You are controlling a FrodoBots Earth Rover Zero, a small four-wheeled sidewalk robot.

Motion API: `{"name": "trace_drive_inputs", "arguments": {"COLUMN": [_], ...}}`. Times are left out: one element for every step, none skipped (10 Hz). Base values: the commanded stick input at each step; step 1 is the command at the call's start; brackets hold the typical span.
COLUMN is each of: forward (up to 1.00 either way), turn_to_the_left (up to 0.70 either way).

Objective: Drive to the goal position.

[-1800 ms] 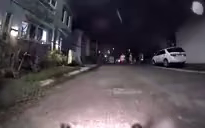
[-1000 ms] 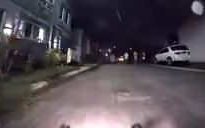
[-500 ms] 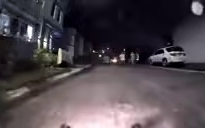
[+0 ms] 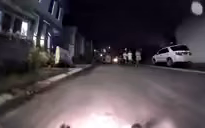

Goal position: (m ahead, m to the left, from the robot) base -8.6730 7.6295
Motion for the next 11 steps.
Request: {"name": "trace_drive_inputs", "arguments": {"forward": [1.0,1.0,1.0,1.0,1.0,1.0,1.0,1.0,1.0,1.0,1.0], "turn_to_the_left": [-0.4,-0.19,0.0,0.0,0.0,0.0,0.0,0.0,0.0,0.0,0.0]}}
